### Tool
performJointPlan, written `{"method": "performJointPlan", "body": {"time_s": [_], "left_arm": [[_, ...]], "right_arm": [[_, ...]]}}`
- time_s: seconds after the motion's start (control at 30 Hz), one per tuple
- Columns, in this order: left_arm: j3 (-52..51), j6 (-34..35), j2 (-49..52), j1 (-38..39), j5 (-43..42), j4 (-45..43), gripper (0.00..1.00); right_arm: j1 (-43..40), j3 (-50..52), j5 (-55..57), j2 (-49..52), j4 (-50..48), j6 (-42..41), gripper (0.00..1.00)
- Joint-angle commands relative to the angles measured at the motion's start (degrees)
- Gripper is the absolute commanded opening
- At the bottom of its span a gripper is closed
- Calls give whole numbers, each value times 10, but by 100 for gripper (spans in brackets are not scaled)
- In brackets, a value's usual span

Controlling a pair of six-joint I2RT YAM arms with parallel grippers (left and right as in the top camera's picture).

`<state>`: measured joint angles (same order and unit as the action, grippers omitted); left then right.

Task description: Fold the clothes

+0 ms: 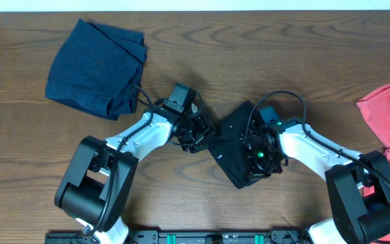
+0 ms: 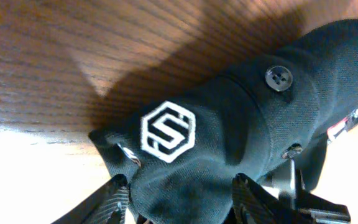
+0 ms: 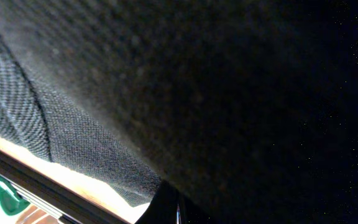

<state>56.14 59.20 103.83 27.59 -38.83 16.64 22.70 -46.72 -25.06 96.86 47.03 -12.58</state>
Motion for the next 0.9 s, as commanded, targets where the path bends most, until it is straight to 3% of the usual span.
{"method": "performJointPlan", "body": {"time_s": [0.0, 0.17, 0.33, 0.43, 0.7, 0.87], "left_arm": [[-5, 47, 4, 14, 48, 1, 54], [-5, 80, 5, 33, 82, -8, 53], [-5, 64, 4, 24, 146, -7, 27], [-5, 2, 4, 2, 167, 0, 13], [-5, -96, 0, -62, 156, 65, 13], [-5, -160, -23, -74, 113, 74, 17]], "right_arm": [[1, 4, 39, 13, -12, -7, 2], [1, 4, 39, 13, -12, -7, 2], [1, 4, 39, 13, -12, -7, 2], [1, 4, 39, 13, -12, -7, 2], [1, 4, 58, 13, -12, -22, 2], [1, -1, 47, 8, -6, -7, 6]]}}
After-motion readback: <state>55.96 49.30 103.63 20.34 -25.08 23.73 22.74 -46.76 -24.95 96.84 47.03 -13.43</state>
